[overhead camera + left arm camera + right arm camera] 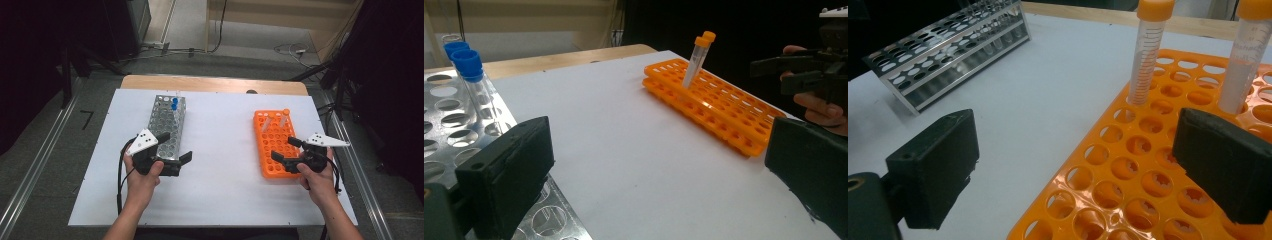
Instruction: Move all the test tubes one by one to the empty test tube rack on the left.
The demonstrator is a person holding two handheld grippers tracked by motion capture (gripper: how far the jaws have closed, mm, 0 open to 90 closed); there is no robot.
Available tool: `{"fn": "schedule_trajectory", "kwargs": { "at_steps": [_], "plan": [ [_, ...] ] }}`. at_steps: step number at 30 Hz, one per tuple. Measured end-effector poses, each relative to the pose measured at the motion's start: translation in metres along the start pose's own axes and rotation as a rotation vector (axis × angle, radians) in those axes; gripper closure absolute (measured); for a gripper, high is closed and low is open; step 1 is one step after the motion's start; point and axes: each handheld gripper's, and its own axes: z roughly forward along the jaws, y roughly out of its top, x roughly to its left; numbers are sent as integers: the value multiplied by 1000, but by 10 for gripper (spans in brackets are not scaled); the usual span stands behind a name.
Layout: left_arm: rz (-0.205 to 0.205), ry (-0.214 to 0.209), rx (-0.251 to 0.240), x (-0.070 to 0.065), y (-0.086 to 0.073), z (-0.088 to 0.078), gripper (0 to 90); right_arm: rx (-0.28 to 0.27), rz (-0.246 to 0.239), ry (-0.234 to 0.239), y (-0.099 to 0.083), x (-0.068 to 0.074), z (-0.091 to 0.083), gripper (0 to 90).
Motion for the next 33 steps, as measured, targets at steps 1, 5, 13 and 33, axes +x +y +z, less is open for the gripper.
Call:
{"fn": "schedule_trajectory", "kwargs": {
  "at_steps": [1, 5, 13, 33],
  "plan": [
    [2, 0, 4, 0, 0, 0, 0, 0, 4, -6, 1, 0, 1, 62],
    [-2, 3, 2, 1, -1, -1, 0, 7, 23, -36, 5, 1, 7, 198],
    [1, -14, 6, -1, -1, 1, 0, 44, 39, -57, 15, -3, 23, 379],
    [4, -17, 14, -3, -2, 4, 0, 130, 126, -135, 34, -33, 71, 567]
  ]
}}
